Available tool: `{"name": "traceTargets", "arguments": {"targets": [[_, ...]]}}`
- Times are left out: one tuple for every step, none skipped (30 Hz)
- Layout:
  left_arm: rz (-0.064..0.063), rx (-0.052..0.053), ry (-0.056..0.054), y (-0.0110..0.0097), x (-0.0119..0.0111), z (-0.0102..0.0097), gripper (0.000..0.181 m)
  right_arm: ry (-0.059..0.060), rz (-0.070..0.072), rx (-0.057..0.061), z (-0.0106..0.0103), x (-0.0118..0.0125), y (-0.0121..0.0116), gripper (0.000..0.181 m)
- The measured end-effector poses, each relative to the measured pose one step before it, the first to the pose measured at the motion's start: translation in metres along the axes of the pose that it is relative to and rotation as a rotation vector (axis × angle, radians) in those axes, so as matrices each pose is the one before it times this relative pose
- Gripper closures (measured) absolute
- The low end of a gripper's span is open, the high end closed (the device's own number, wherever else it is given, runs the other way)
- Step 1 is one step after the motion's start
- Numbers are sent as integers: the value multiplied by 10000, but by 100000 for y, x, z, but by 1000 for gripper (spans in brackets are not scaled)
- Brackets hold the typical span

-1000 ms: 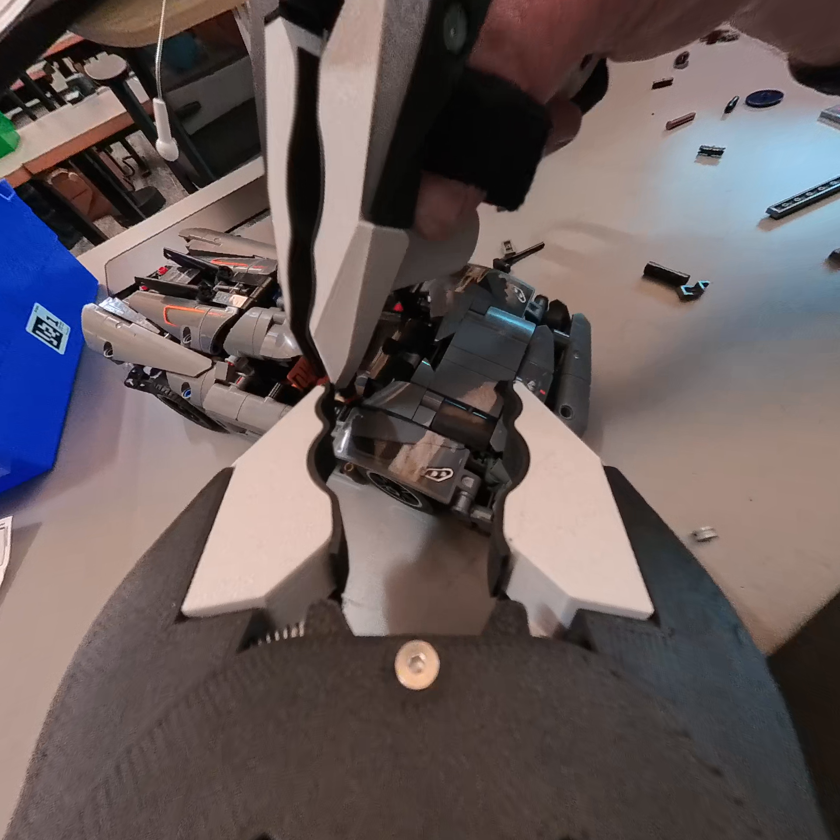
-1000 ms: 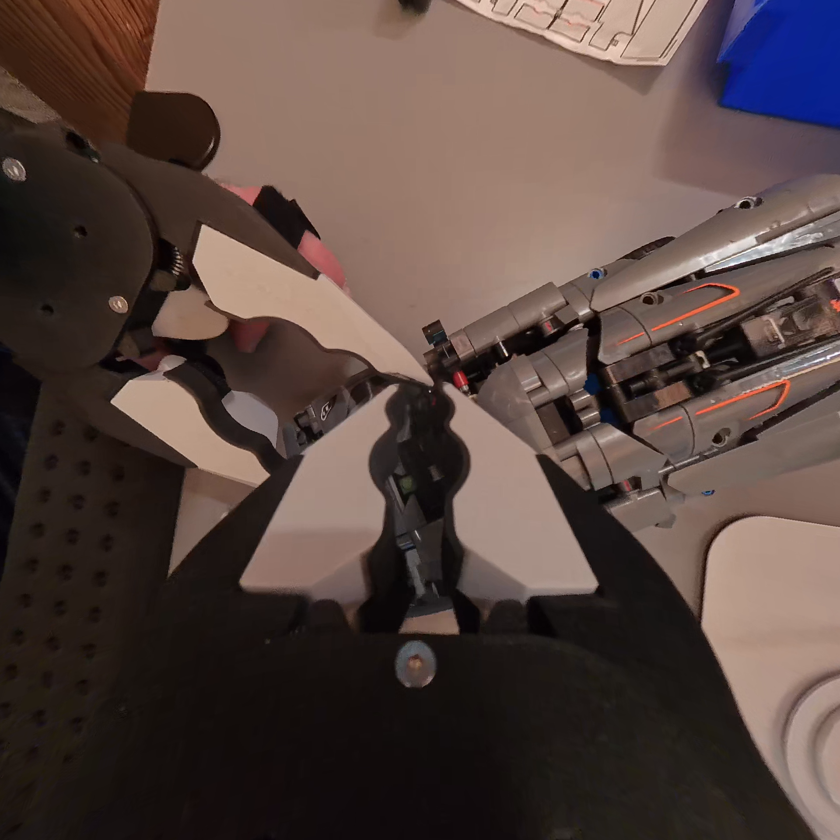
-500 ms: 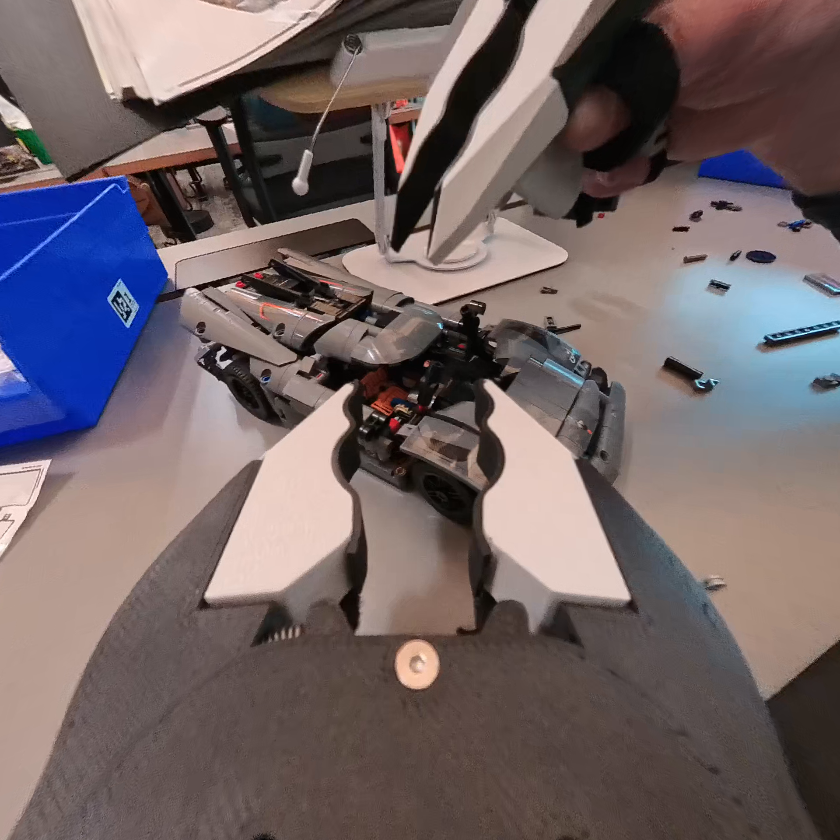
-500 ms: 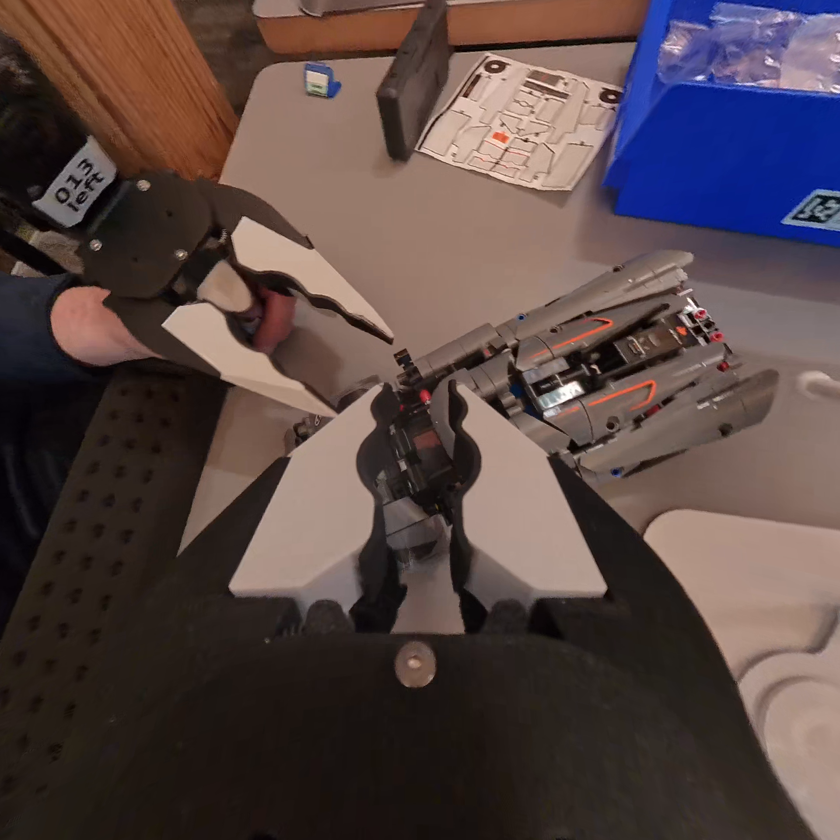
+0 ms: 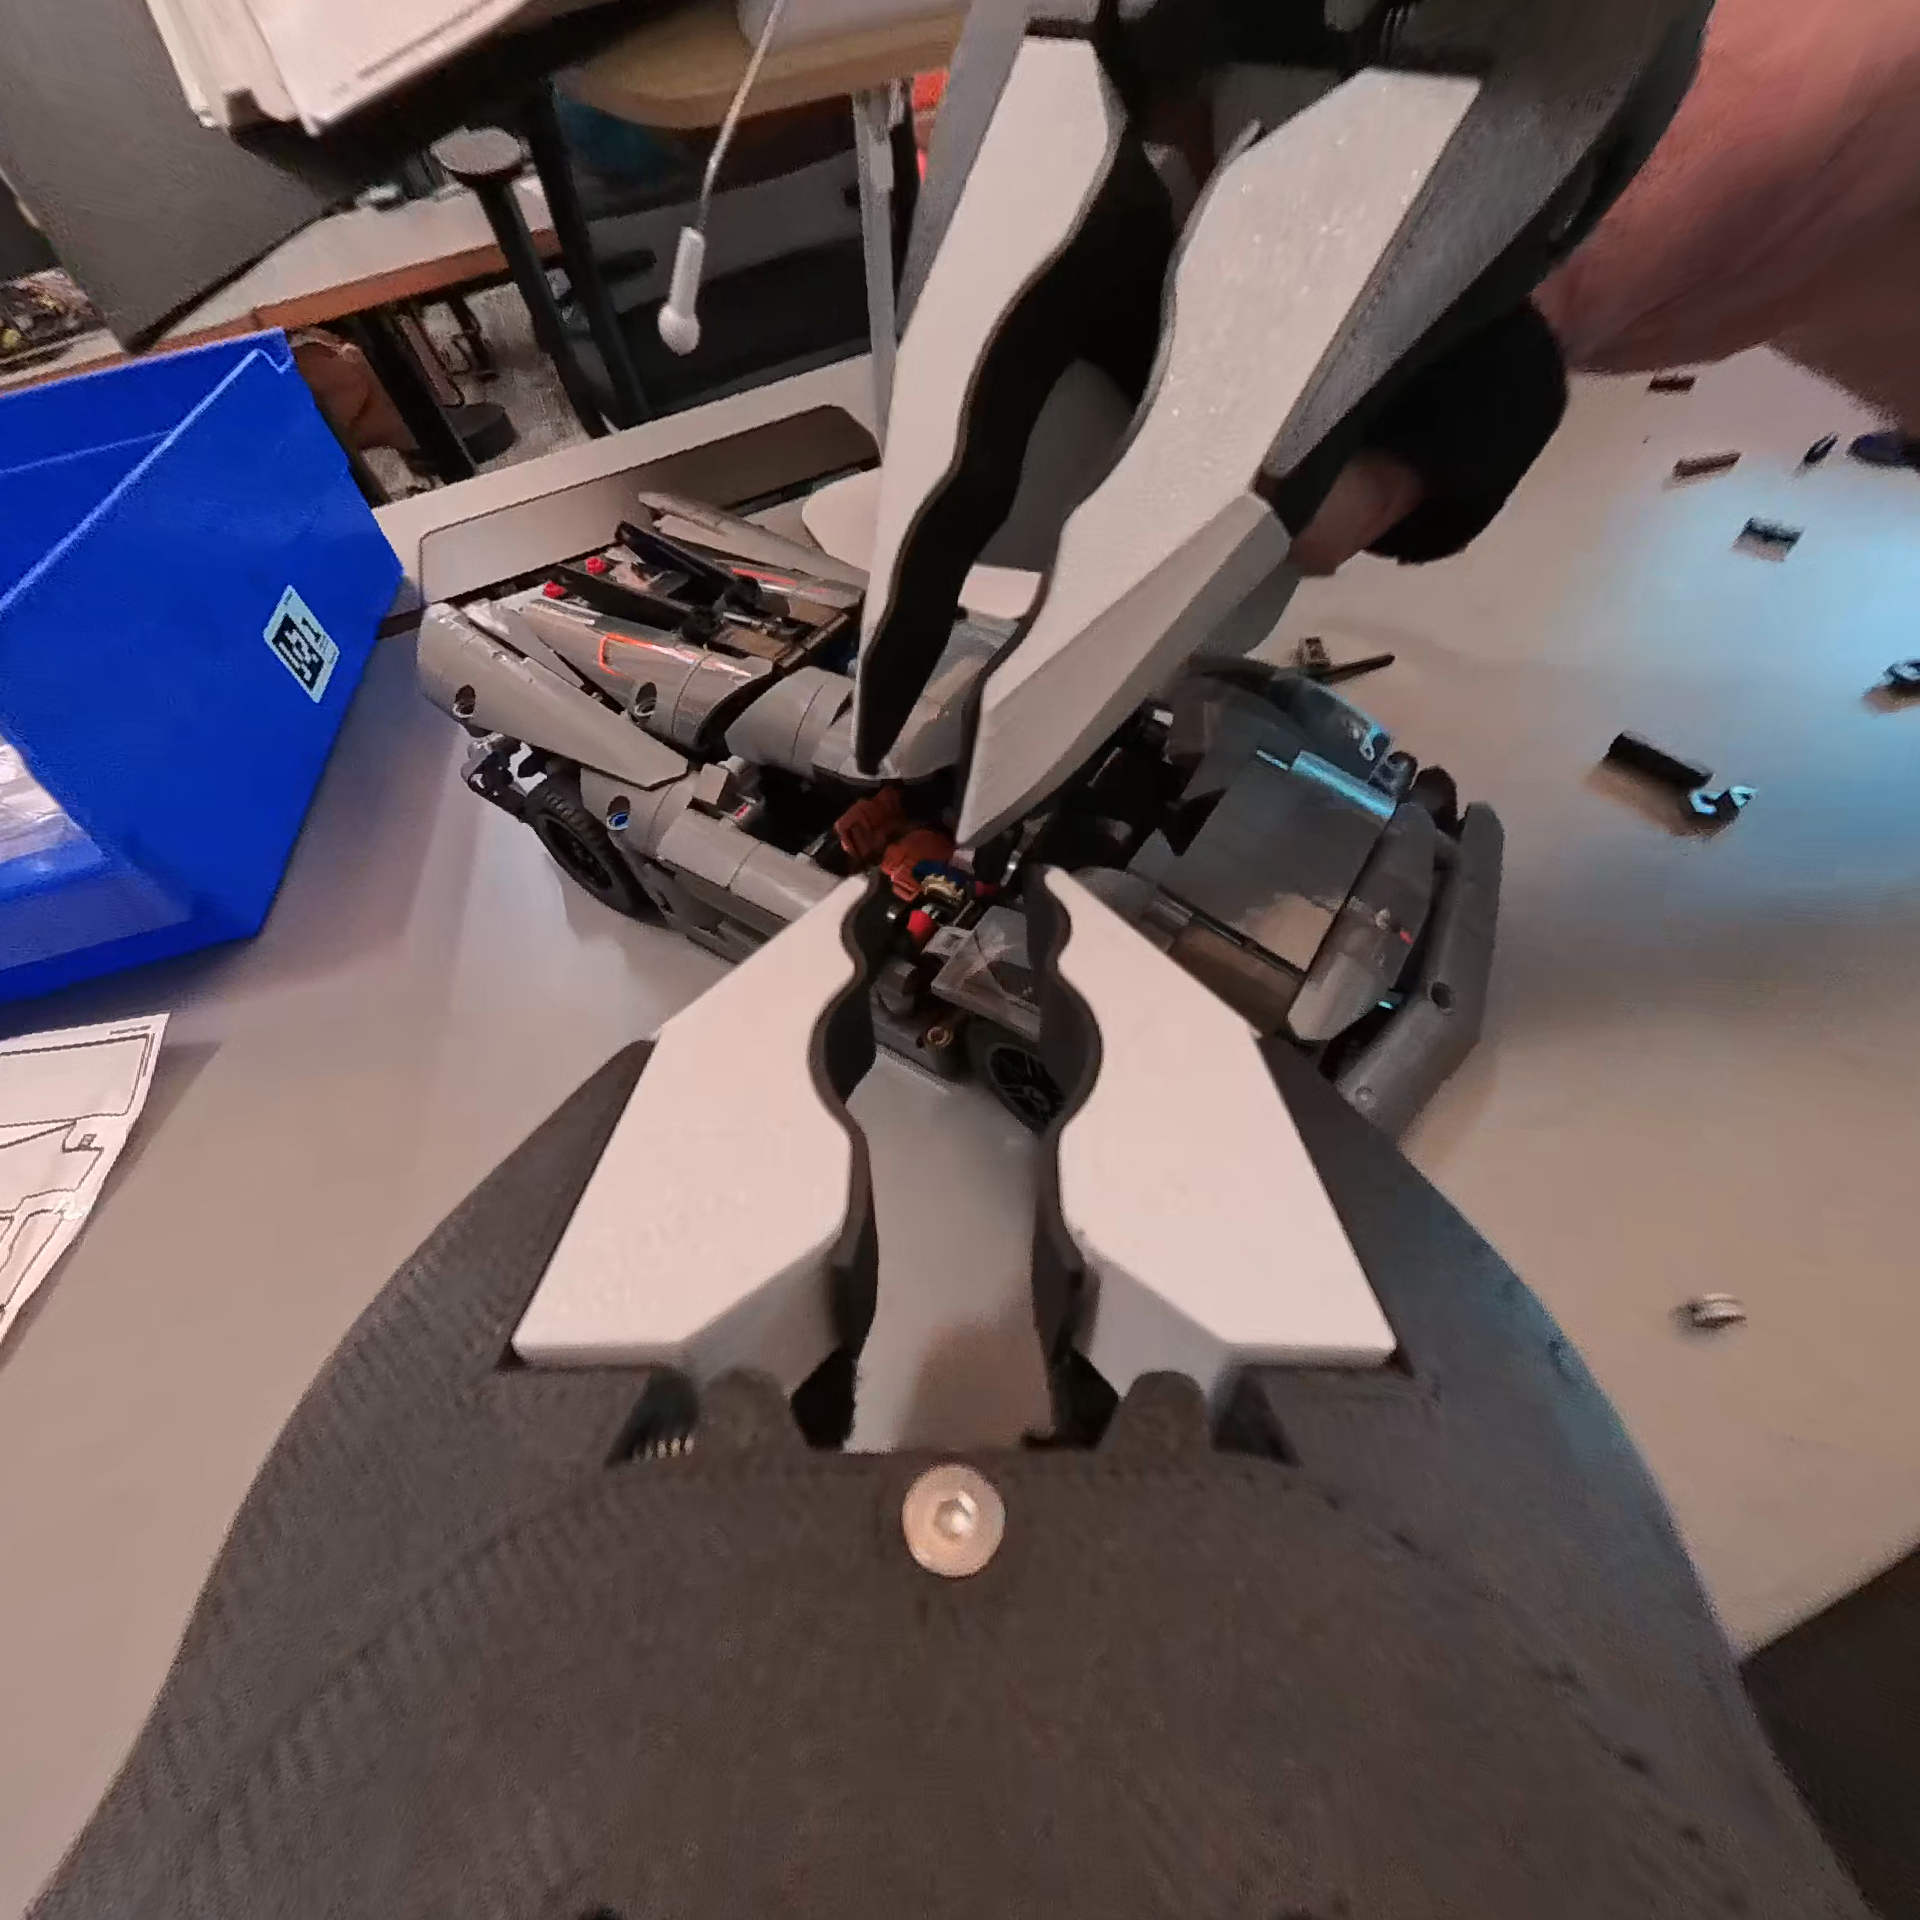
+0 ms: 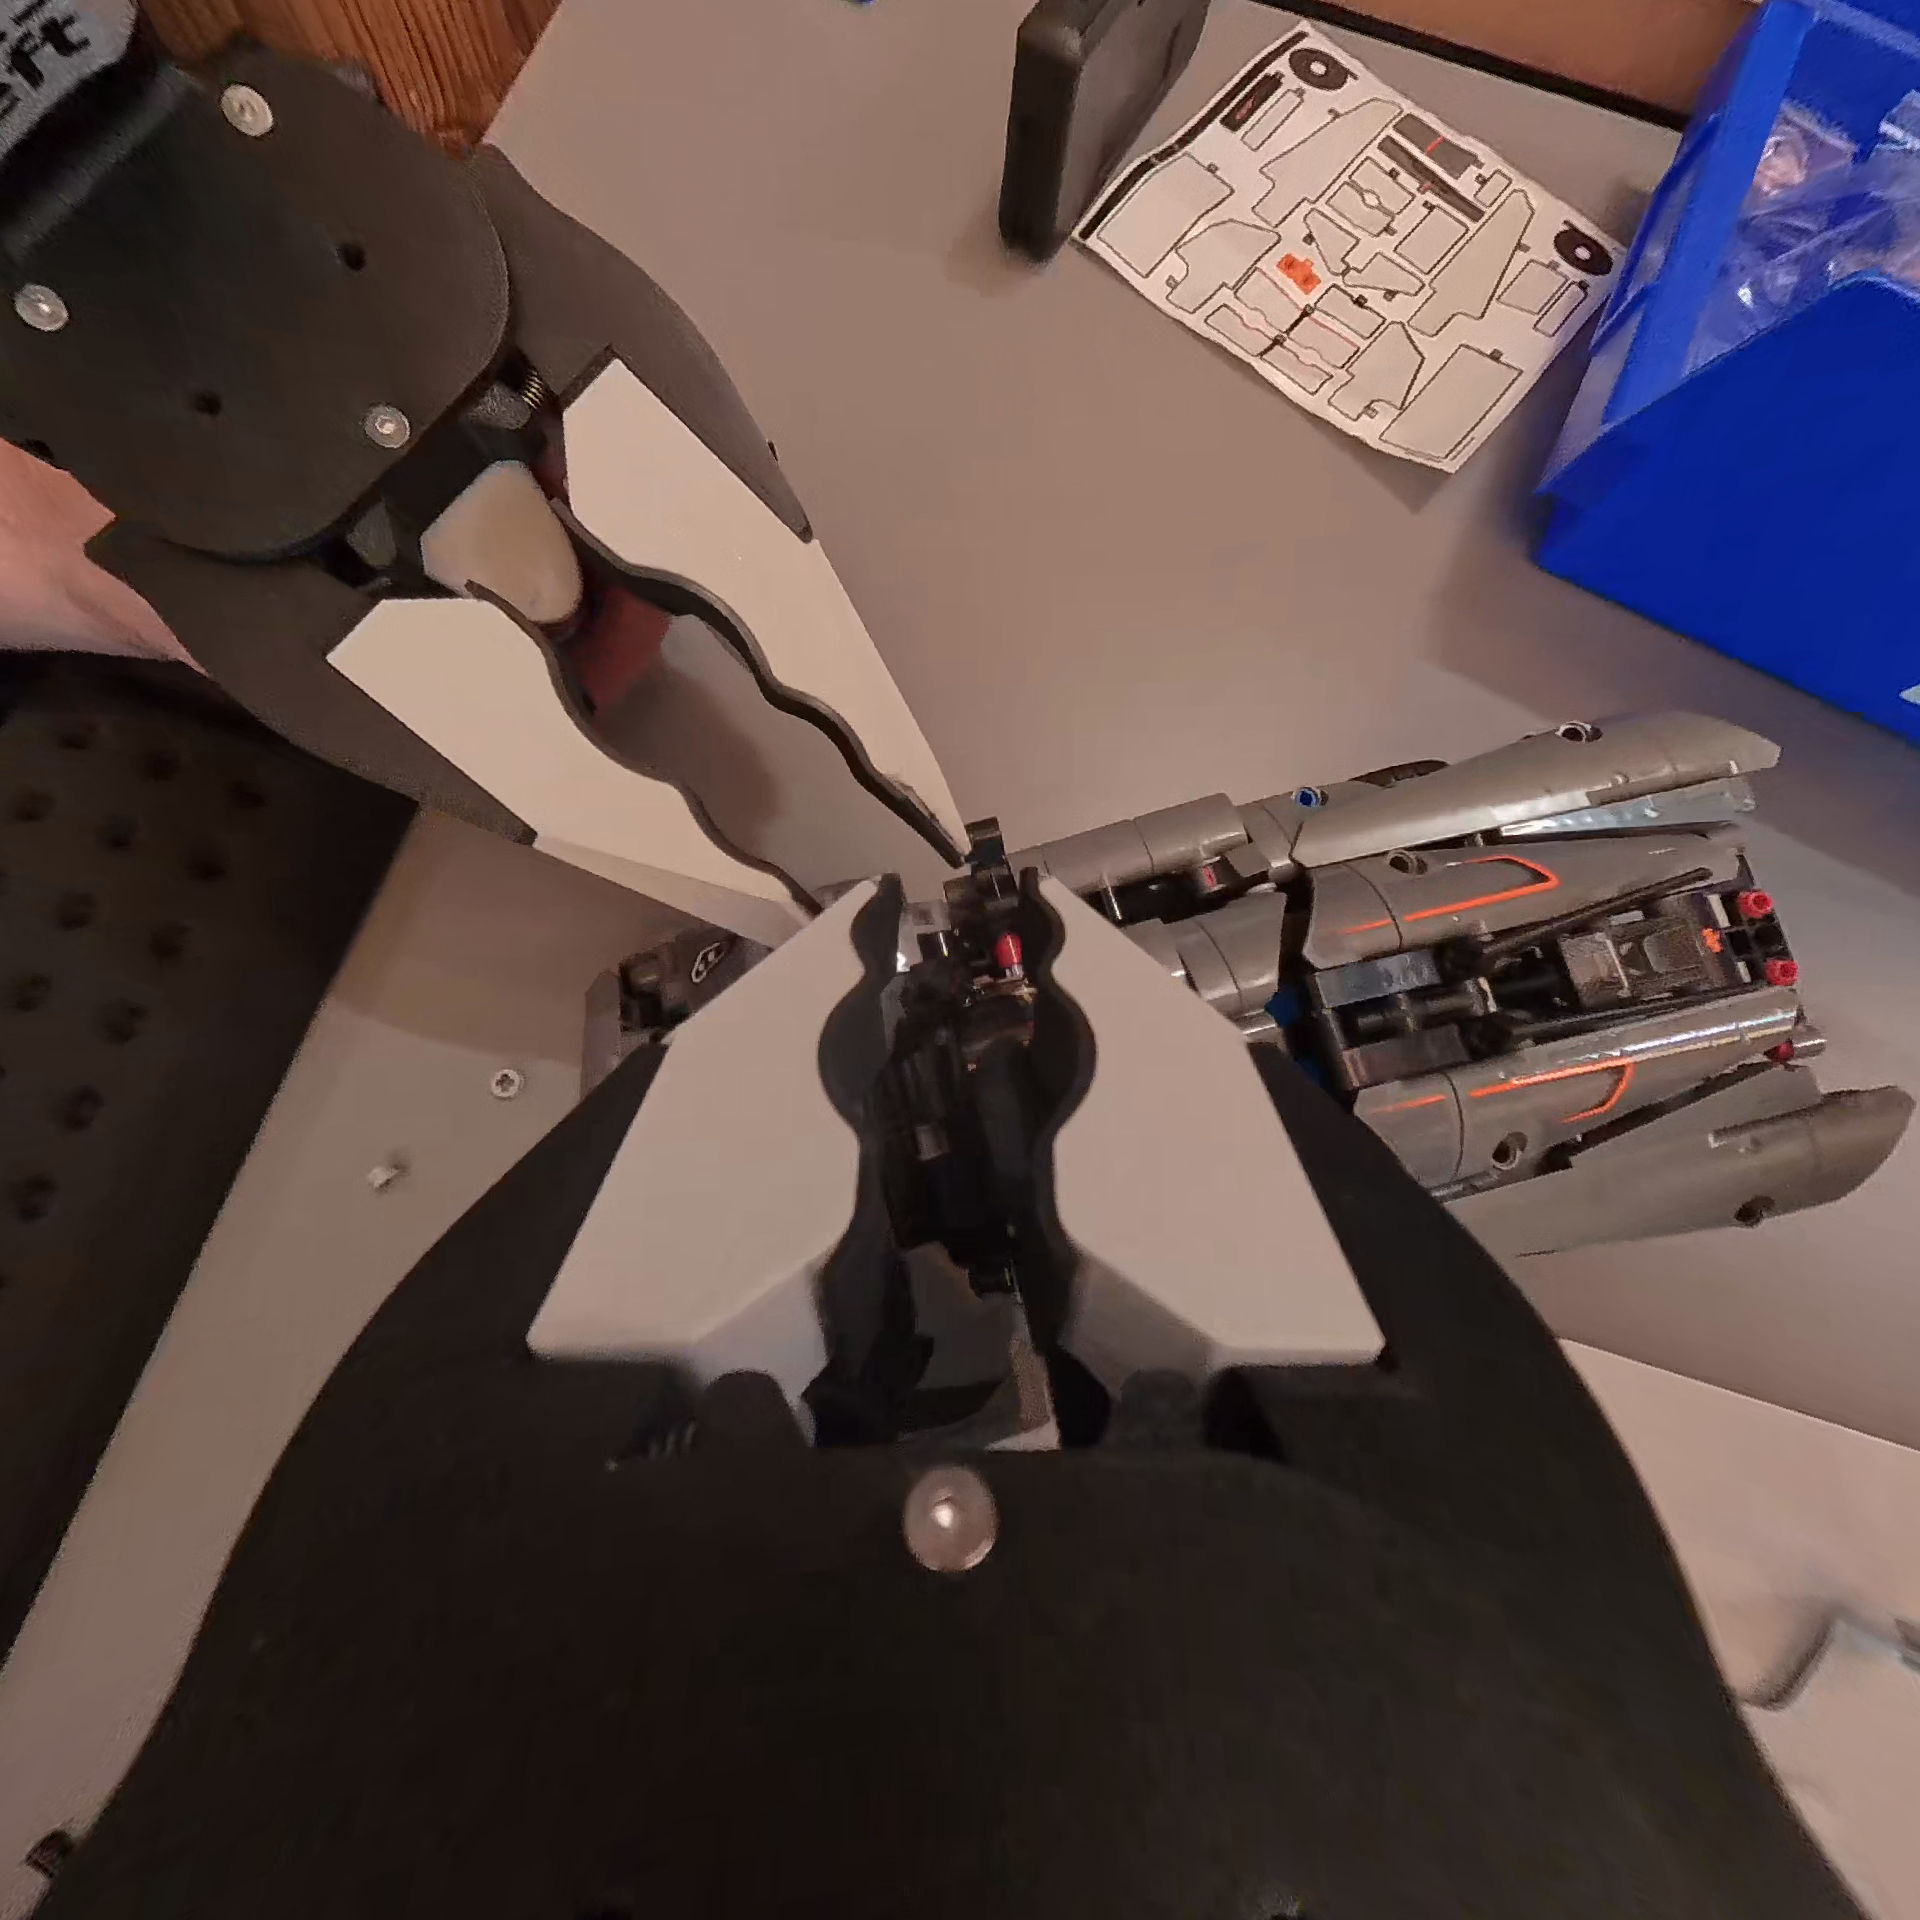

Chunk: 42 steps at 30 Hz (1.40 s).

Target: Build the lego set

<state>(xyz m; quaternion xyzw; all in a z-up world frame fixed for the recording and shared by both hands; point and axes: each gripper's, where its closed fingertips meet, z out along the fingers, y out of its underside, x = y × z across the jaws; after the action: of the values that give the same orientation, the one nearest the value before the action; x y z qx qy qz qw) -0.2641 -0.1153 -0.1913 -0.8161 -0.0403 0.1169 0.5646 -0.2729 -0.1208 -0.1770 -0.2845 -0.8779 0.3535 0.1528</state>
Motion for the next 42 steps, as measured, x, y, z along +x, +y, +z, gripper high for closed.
{"name": "traceTargets", "arguments": {"targets": [[130, -128, -20, 157, 99, 139, 157, -124, -39, -83, 56, -187, 195, 161], [81, -53, -12, 62, 76, 69, 157, -156, -30, -58, 49, -223, 158, 162], [21, -24, -19, 25, -2, 16, 157, -55, 5, -74, 37, -31, 202, 163], [-4, -30, -28, 45, -35, 25, 157, -1, 27, -157, 71, 76, 338, 164], [23, -62, -30, 83, -38, 39, 157, -39, -35, -220, 94, -17, 448, 165], [45, -76, -11, 97, 25, 71, 157, 11, -126, -165, 83, -7, 357, 164], [72, -65, 11, 82, 89, 79, 157, 92, -112, -85, -14, 145, 211, 166], [71, -37, -37, 30, 26, 71, 158, 24, -16, -37, -39, 97, 119, 167], [24, -11, -22, 13, 2, 25, 159, -65, 17, 51, -48, -18, -9, 168], [-32, -3, 17, 5, -15, 1, 160, -62, 3, 95, 8, -49, -61, 172], [-39, -8, 24, 21, -8, 3, 160, -39, 41, 56, 53, 9, -25, 174], [-4, -8, 4, 7, 1, 6, 160, -37, 58, 32, 38, 20, -24, 174], [40, -6, -3, 8, 35, 15, 161, 10, 35, 29, 11, 67, -40, 174], [61, 0, -3, -9, 70, 15, 162, 20, 69, 18, 7, 82, 4, 174], [62, -7, -10, 9, 61, 14, 163, -44, 126, 4, 6, 19, 16, 174], [58, 12, 29, -21, 90, -2, 164, -41, 105, 14, 9, 17, 3, 174], [24, 9, 9, -10, 46, -2, 164, -14, 147, 24, 6, 86, -1, 174], [21, 11, 30, -22, 58, 9, 164, -52, 266, 30, 6, 93, -9, 174], [30, 5, 20, -8, 59, 4, 164, -60, 266, 38, 23, 97, -14, 175], [9, 0, 9, -3, 41, 15, 165, -36, 206, 41, 10, 114, -10, 175], [-11, -2, 21, -12, 35, 37, 166, -35, 243, 21, 1, 126, 32, 175], [-17, -6, 41, -8, 67, 34, 166, -24, 292, -9, -11, 159, 33, 175], [-13, 0, 73, -16, 118, 35, 166, -6, 226, -32, -18, 146, 55, 176], [31, -9, 52, -10, 135, 56, 168, -20, 118, -34, -30, 73, 55, 176], [43, -11, 16, -11, 96, 51, 169, -44, 57, -31, -22, 5, 40, 176], [21, -2, 3, -22, 68, 40, 170, -30, -7, -34, -9, -7, 26, 176], [12, 0, -1, -11, 28, 33, 170, 11, -34, -43, 1, 27, 12, 176], [-13, -1, 25, -9, 24, 9, 170, 22, -24, -46, 6, 5, -17, 176], [-21, -1, 38, 1, 40, 15, 171, 29, -36, -51, 28, 4, -37, 176], [-3, 1, 7, -5, 13, 9, 171, 44, -86, -61, 15, 10, -41, 176], [13, 4, 30, -14, 64, 6, 170, 42, -80, -74, 12, 5, -17, 176], [20, 5, 82, -29, 155, 28, 170, 35, -40, -78, -2, 30, -26, 176], [43, -2, 80, -16, 181, 41, 171, 46, -52, -78, 22, 43, -24, 176], [61, -11, 22, -1, 110, 45, 170, 55, -41, -94, 4, 69, -15, 176], [45, -18, -9, 20, 46, 28, 170, 60, -46, -112, 11, 74, -2, 176], [-12, -14, -32, 10, -52, 21, 170, 53, -63, -127, 16, 29, -16, 176], [-37, -2, 18, 2, -9, 7, 170, 42, -61, -145, 21, 7, -3, 176], [-16, -1, 10, 10, -5, -4, 170, 41, -56, -162, 3, -4, 7, 176], [27, -2, -14, -4, 15, 11, 170, 36, -49, -171, -1, 0, 23, 175], [33, -1, -20, -2, 10, 0, 170, 53, -84, -159, 11, 0, -4, 175], [18, -1, -6, 0, 21, 4, 170, 70, -109, -137, 17, 14, -28, 175], [51, 11, 53, -28, 130, 12, 173, 83, -124, -126, 46, 17, -49, 175]]}}
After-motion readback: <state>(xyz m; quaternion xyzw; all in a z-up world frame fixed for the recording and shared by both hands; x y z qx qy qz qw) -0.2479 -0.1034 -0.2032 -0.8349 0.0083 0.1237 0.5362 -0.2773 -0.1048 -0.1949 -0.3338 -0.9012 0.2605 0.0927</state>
